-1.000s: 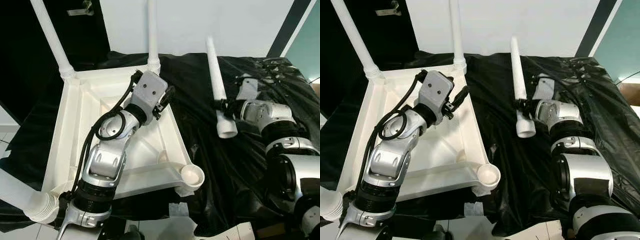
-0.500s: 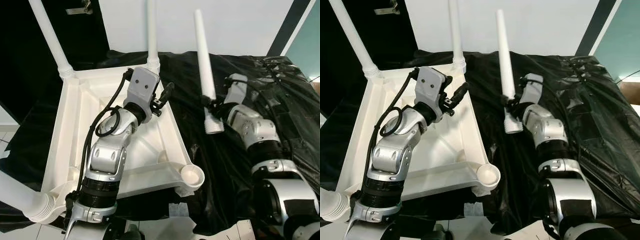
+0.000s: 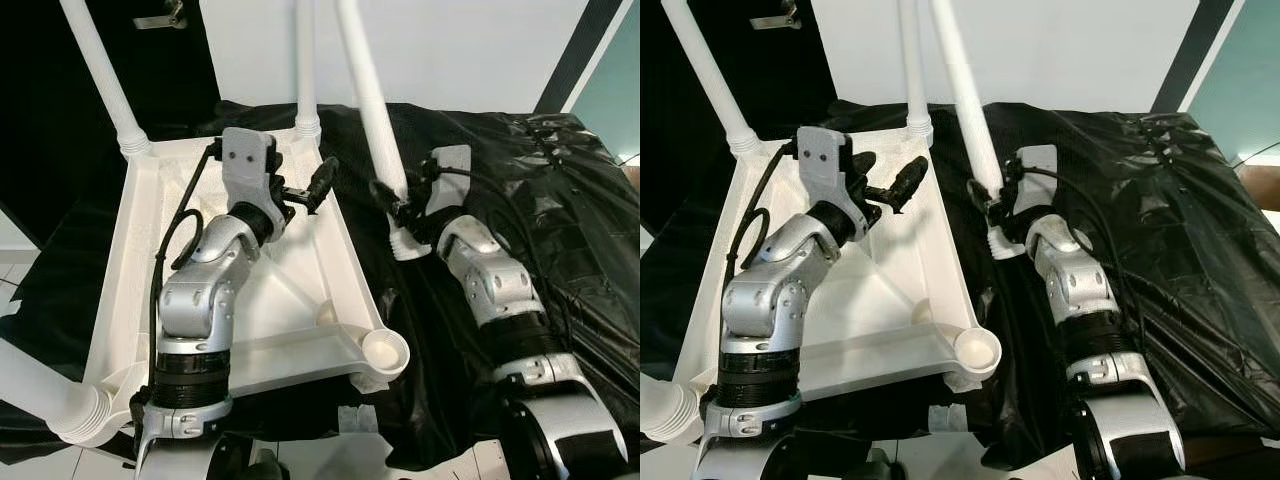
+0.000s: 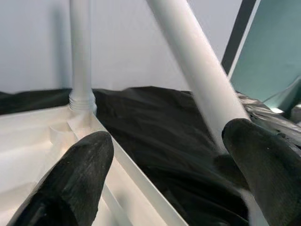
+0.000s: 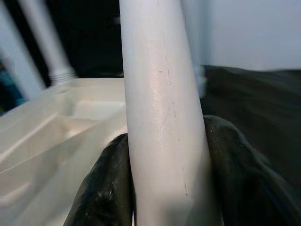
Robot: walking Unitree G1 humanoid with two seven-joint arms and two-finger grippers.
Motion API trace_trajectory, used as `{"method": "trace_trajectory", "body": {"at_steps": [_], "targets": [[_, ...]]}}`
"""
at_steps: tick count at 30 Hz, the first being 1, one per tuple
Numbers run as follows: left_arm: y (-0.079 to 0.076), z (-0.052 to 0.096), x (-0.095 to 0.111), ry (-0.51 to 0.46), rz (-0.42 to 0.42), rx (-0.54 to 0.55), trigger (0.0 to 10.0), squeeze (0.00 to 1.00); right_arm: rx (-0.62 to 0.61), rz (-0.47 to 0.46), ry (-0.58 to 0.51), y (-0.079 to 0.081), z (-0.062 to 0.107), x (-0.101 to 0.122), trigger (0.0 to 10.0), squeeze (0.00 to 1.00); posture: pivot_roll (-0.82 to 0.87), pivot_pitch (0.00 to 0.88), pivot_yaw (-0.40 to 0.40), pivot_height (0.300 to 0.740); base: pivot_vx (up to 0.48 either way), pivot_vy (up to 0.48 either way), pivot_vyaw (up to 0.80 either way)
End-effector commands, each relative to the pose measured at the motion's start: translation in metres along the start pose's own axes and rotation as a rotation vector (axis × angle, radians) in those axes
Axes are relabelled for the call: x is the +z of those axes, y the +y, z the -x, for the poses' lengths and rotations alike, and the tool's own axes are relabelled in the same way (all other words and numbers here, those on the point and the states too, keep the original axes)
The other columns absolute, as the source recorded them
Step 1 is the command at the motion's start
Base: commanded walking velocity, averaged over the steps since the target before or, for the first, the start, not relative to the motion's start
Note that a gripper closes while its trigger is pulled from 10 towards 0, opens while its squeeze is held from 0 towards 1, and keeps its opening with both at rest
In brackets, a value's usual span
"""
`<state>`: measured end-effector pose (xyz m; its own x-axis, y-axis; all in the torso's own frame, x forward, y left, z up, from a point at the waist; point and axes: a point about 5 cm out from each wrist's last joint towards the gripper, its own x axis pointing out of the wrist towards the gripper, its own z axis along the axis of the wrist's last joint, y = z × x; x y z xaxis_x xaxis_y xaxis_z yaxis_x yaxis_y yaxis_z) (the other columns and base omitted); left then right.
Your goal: Building children table
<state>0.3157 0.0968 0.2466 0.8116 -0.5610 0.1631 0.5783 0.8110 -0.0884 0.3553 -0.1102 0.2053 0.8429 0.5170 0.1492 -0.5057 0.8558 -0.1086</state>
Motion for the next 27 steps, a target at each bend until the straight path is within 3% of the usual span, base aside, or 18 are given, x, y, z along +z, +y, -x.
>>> {"method": "trace_trajectory", "body": {"at_steps": [1, 11, 19, 21, 24, 25, 26, 27], "targets": [[-0.006, -0.003, 0.002, 0.008, 0.059, -0.047, 10.0, 0.0, 0.071, 0.065, -0.064, 0.01, 0.001, 0.008, 10.0, 0.0, 0.15, 0.038, -0.019, 0.74, 0.0, 0.0, 0.0], [-0.007, -0.001, 0.01, -0.017, 0.23, -0.108, 10.0, 0.0, 0.25, 0.107, -0.093, 0.036, 0.011, 0.003, 10.0, 0.0, 0.16, 0.041, -0.02, 0.74, 0.0, 0.0, 0.0], [0.001, -0.002, 0.019, -0.027, 0.294, -0.103, 10.0, 0.0, 0.316, 0.141, -0.099, 0.042, 0.017, -0.001, 10.0, 0.0, 0.16, 0.037, -0.013, 0.74, 0.0, 0.0, 0.0], [0.006, -0.003, 0.024, -0.043, 0.353, -0.099, 10.0, 0.0, 0.331, 0.16, -0.106, 0.044, 0.019, -0.002, 10.0, 0.0, 0.16, 0.034, -0.008, 0.74, 0.0, 0.0, 0.0], [0.008, -0.003, 0.027, -0.051, 0.376, -0.1, 10.0, 0.0, 0.335, 0.165, -0.108, 0.044, 0.019, -0.002, 10.0, 0.0, 0.16, 0.034, -0.008, 0.74, 0.0, 0.0, 0.0], [0.007, -0.003, 0.027, -0.046, 0.387, -0.114, 9.4, 0.0, 0.335, 0.169, -0.11, 0.045, 0.02, -0.002, 10.0, 0.0, 0.16, 0.028, -0.002, 0.74, 0.0, 0.0, 0.0], [0.006, -0.002, 0.027, -0.041, 0.39, -0.125, 9.4, 0.0, 0.334, 0.171, -0.112, 0.045, 0.02, -0.002, 10.0, 0.0, 0.16, 0.028, -0.002, 0.74, 0.0, 0.0, 0.0], [0.003, -0.002, 0.024, -0.024, 0.378, -0.14, 6.0, 0.0, 0.332, 0.173, -0.114, 0.044, 0.02, -0.002, 10.0, 0.0, 0.16, 0.026, 0.0, 0.74, 0.0, 0.0, 0.0]]}}
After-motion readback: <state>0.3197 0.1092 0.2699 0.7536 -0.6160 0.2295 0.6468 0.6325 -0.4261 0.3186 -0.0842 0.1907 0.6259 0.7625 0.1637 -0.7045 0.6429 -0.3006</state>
